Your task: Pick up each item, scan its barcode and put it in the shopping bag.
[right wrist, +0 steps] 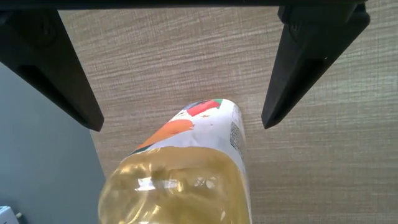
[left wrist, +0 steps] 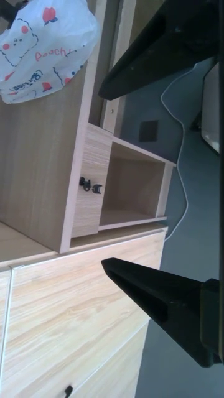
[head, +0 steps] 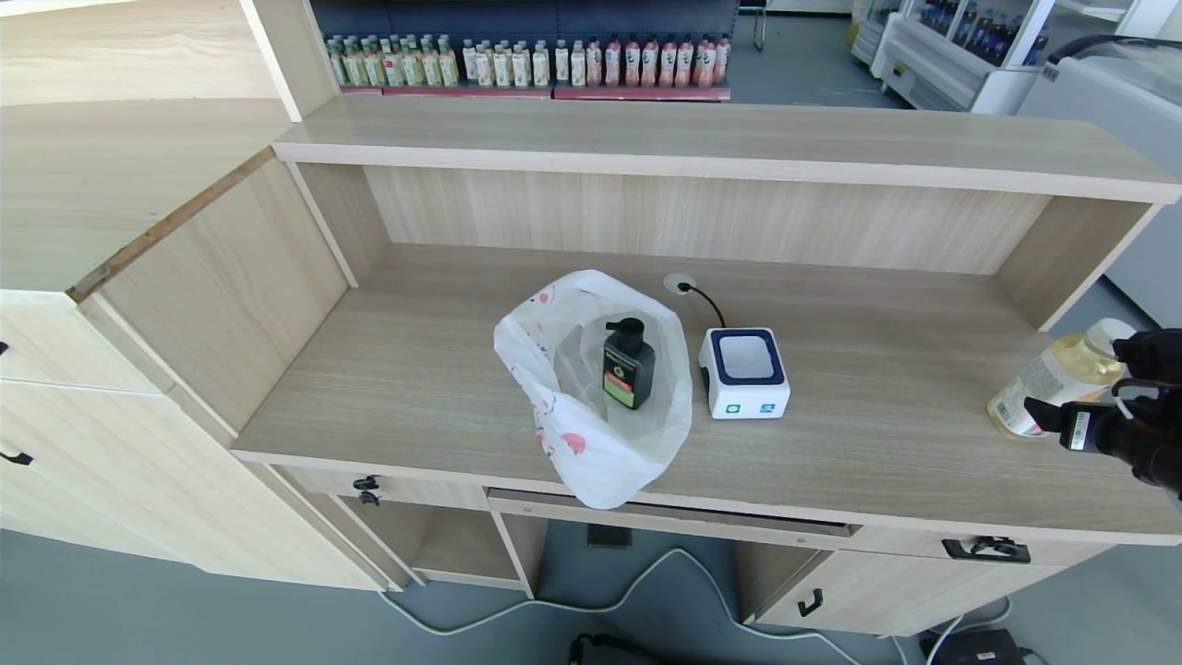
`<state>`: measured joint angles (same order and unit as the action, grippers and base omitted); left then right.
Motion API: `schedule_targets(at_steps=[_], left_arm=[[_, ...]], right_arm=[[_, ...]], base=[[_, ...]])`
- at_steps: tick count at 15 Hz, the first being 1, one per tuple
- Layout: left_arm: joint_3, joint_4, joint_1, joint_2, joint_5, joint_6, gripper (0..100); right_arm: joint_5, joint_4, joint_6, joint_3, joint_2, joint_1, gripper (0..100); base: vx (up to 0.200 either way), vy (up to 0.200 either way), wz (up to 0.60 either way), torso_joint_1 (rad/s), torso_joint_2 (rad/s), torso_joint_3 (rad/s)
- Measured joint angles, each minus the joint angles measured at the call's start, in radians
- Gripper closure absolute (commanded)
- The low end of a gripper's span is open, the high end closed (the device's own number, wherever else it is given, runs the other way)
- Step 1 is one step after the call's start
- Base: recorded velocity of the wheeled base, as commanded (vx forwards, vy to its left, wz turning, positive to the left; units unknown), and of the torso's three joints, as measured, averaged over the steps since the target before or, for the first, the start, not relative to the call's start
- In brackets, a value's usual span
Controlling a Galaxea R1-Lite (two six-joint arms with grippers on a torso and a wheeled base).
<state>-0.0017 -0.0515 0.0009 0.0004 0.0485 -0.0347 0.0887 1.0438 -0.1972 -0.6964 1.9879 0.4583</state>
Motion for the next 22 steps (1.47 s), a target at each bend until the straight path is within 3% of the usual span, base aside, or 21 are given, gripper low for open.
schedule_targets(at_steps=[22], left_arm=[[0.000, 0.000, 0.000, 0.000, 0.000, 0.000, 0]], right_arm=[[0.003, 0.065, 0.008, -0.198, 0.179, -0.066, 0]], base=[[0.000, 0.000, 0.00, 0.000, 0.00, 0.000]])
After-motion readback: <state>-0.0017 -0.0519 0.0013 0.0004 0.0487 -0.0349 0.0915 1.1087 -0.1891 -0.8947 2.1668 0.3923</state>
